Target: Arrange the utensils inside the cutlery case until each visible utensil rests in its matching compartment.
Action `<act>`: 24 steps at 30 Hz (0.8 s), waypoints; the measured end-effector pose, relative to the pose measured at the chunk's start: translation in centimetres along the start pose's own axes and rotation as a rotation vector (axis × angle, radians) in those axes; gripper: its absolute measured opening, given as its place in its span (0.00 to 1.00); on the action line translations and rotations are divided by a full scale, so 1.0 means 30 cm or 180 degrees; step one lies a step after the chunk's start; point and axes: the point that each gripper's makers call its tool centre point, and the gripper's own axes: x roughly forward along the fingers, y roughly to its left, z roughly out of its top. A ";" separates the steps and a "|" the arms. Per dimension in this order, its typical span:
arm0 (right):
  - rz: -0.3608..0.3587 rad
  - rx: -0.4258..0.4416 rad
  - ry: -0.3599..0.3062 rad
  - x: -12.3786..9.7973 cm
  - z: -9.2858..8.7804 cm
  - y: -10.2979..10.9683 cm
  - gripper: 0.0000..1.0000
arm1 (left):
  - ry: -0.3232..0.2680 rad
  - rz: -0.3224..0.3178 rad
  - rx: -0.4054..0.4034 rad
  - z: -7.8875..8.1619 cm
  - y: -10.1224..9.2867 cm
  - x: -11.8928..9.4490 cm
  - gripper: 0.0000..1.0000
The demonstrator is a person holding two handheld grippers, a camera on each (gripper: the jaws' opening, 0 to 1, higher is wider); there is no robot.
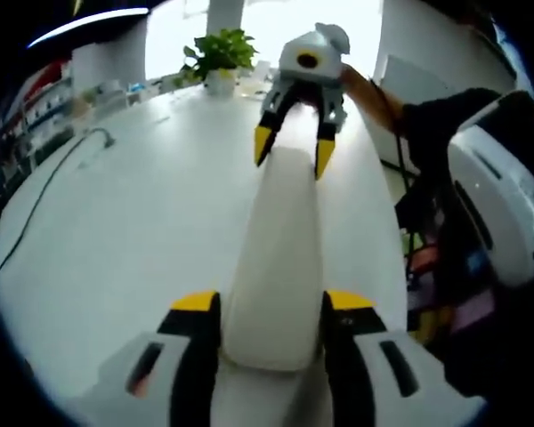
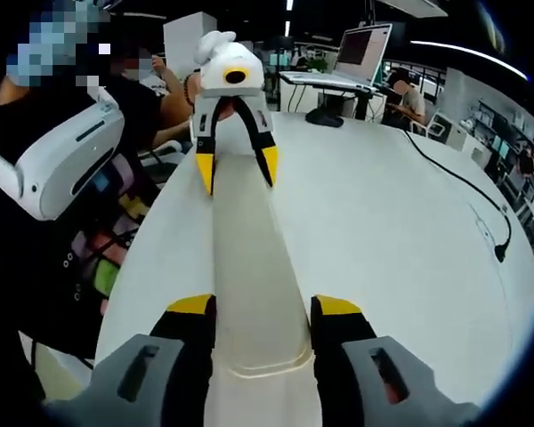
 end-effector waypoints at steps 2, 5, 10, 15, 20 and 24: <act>-0.0011 0.0001 0.0003 -0.002 -0.002 0.000 0.44 | -0.0003 -0.0001 0.0023 0.001 0.001 0.001 0.48; -0.0015 0.0011 -0.0022 -0.001 -0.004 0.000 0.44 | 0.0012 -0.0010 0.0038 0.004 0.011 0.004 0.48; -0.0011 0.0043 -0.0030 0.004 -0.005 -0.007 0.44 | 0.0056 0.0014 0.0105 0.006 0.031 0.004 0.48; -0.0061 0.0091 0.0001 0.011 -0.001 -0.022 0.44 | 0.0064 0.0050 0.0149 0.012 0.065 0.001 0.48; -0.0099 0.0113 0.0001 0.014 -0.002 -0.023 0.44 | 0.0076 0.0027 0.0184 0.015 0.075 0.002 0.48; -0.0146 0.0104 0.0030 0.017 -0.005 -0.023 0.44 | 0.0120 0.0011 0.0221 0.018 0.085 0.002 0.48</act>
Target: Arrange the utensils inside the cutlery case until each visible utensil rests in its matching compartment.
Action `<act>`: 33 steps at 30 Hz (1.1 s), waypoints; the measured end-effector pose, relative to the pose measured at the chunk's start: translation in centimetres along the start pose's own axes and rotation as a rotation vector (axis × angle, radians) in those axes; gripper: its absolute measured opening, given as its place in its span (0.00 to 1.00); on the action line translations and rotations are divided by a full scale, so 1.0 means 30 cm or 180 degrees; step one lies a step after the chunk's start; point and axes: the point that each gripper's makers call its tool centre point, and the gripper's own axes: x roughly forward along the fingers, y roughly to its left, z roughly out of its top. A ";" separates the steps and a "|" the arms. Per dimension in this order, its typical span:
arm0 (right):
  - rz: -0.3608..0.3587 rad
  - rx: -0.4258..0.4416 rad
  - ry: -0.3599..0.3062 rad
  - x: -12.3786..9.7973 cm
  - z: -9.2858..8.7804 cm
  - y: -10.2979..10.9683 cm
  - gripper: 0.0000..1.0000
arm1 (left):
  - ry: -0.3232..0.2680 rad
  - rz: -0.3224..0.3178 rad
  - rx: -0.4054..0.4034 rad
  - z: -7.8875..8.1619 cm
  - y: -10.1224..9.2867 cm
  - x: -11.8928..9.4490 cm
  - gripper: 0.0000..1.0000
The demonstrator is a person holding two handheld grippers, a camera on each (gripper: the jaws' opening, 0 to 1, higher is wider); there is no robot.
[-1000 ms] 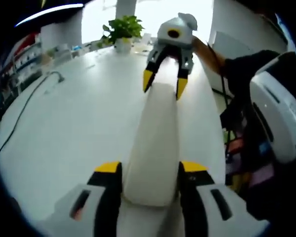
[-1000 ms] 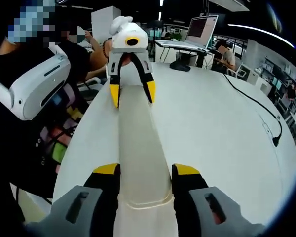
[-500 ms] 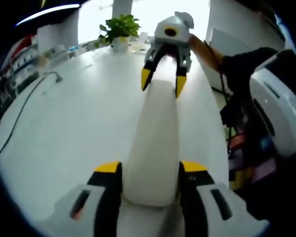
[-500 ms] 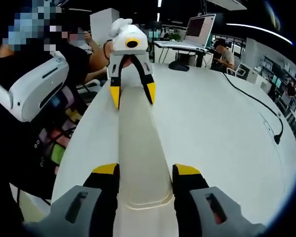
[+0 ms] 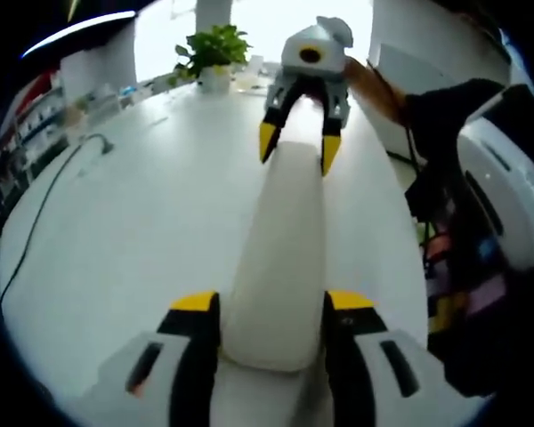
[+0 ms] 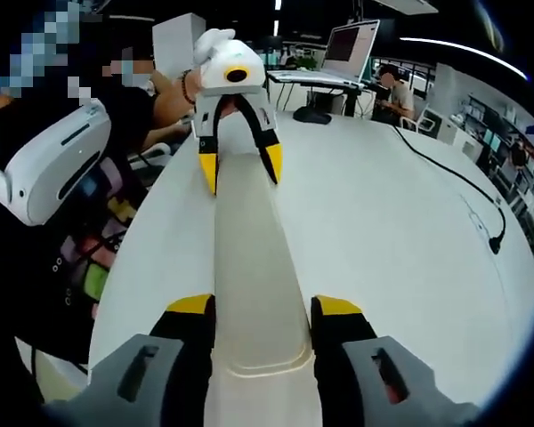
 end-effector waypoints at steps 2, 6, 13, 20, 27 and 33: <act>-0.0001 0.0088 0.0023 -0.001 -0.002 -0.003 0.45 | 0.0030 -0.0017 0.0027 0.000 0.001 0.001 0.48; 0.0042 0.0261 0.0044 -0.016 -0.009 -0.004 0.45 | 0.0098 -0.0033 0.0140 -0.001 0.005 0.001 0.48; -0.0325 0.0585 -0.0015 -0.125 -0.017 -0.075 0.36 | 0.0164 -0.0040 0.0180 -0.004 0.011 0.004 0.47; -0.0539 0.0784 0.0041 -0.199 -0.067 -0.101 0.34 | 0.0147 -0.0054 0.0195 -0.005 0.013 0.002 0.47; -0.0423 0.0882 0.0165 -0.192 -0.120 -0.052 0.25 | 0.0137 -0.0054 0.0213 -0.006 0.016 0.002 0.48; -0.0438 0.0914 0.0185 -0.194 -0.128 -0.050 0.23 | 0.0122 0.0023 0.0304 -0.004 0.024 -0.002 0.48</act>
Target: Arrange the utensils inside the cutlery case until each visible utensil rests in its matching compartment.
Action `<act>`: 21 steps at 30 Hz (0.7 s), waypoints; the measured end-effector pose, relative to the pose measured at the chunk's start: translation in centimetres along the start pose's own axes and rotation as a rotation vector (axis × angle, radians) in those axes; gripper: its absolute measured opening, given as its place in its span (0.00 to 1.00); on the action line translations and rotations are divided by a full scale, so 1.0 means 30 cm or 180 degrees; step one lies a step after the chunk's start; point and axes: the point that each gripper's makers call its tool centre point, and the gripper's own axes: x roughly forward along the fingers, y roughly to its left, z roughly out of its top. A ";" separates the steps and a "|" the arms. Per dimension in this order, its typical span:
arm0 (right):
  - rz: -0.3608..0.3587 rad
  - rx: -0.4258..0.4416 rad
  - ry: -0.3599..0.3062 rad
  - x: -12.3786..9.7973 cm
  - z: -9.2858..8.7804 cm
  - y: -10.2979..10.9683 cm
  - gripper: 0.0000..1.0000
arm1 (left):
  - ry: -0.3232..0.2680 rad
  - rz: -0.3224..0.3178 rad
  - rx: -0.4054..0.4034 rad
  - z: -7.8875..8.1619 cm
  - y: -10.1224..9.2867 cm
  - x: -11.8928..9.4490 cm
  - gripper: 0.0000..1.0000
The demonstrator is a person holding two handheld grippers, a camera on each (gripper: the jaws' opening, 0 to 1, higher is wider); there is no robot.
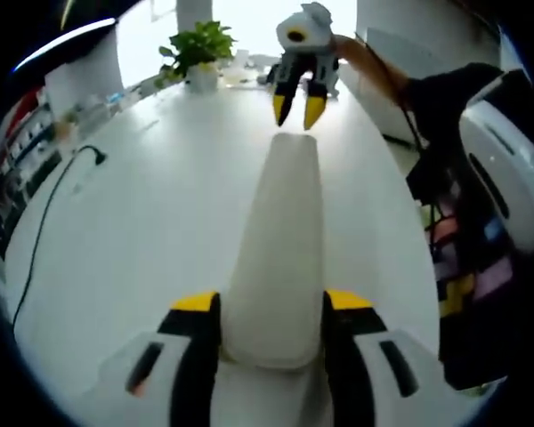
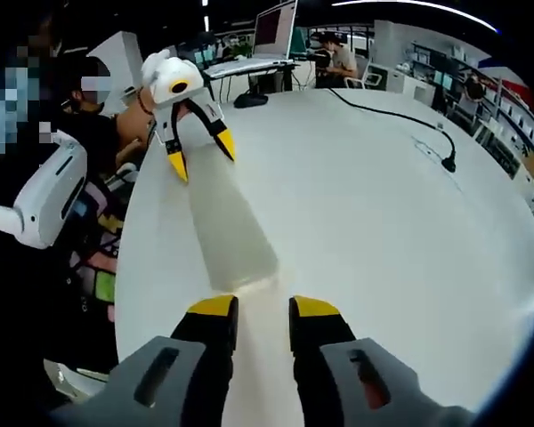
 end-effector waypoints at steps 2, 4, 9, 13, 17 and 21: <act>-0.0026 -0.0035 -0.0023 -0.005 0.018 -0.002 0.20 | -0.0002 0.0022 0.0042 0.001 0.002 -0.002 0.48; 0.0002 -0.0094 0.0002 0.003 0.037 0.006 0.18 | -0.0003 0.0026 0.0043 0.001 0.003 -0.003 0.48; 0.0100 -0.0399 0.0258 0.030 0.056 0.033 0.17 | 0.0000 0.0038 0.0052 0.000 0.002 -0.004 0.48; 0.0165 -0.0676 0.0479 0.043 0.067 0.050 0.14 | 0.0017 0.0031 0.0049 -0.001 0.001 -0.004 0.48; 0.0224 -0.0791 0.0653 0.050 0.072 0.057 0.12 | 0.0021 0.0017 0.0047 -0.002 0.000 -0.002 0.48; 0.0273 -0.0870 0.0868 0.059 0.064 0.062 0.12 | 0.0030 0.0003 -0.0033 -0.004 0.000 -0.001 0.48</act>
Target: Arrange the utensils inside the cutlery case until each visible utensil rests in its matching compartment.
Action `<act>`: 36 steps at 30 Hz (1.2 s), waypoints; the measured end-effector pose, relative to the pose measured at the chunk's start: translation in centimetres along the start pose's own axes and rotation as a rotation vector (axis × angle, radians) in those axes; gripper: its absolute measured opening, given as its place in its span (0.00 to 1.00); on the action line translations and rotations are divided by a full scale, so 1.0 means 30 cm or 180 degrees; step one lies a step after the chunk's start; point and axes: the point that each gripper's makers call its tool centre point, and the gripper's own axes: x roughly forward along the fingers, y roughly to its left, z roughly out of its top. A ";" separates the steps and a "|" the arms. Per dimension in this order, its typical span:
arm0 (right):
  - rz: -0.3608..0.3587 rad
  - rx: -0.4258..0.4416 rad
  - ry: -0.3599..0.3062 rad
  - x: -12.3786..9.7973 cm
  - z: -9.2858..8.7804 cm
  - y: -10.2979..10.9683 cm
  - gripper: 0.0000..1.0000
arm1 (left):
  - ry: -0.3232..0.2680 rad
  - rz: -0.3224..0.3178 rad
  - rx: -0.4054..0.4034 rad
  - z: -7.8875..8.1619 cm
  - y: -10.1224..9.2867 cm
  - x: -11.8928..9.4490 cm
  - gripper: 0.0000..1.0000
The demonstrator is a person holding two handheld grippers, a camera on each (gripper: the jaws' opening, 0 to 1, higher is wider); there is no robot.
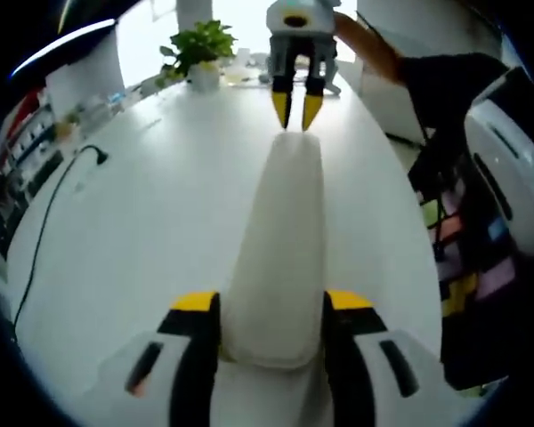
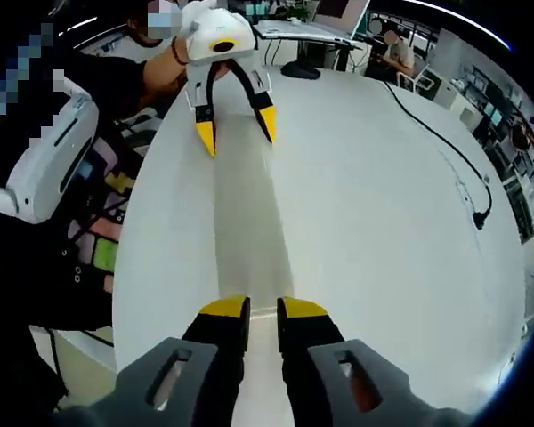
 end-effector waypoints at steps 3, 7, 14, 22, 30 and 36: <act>0.0019 -0.0061 0.0116 0.003 0.001 0.001 0.12 | 0.0001 -0.0002 0.0017 0.001 -0.002 0.001 0.48; 0.0038 -0.0154 0.0291 0.003 0.000 0.001 0.12 | -0.0014 -0.0009 0.0032 0.002 -0.001 0.001 0.48; 0.0110 -0.0201 0.0506 0.003 -0.004 -0.004 0.12 | -0.0064 -0.0047 0.0023 0.004 0.000 0.006 0.48; 0.0287 -0.0168 0.0690 0.016 -0.023 -0.010 0.11 | -0.0144 -0.0057 0.0026 0.008 0.002 0.014 0.49; 0.0344 -0.0223 0.0762 0.020 -0.026 -0.005 0.11 | -0.0163 -0.0081 0.0022 0.012 -0.004 0.029 0.49; 0.0365 -0.0257 0.0817 0.022 -0.024 0.003 0.11 | -0.0201 -0.0081 0.0020 0.014 -0.006 0.030 0.49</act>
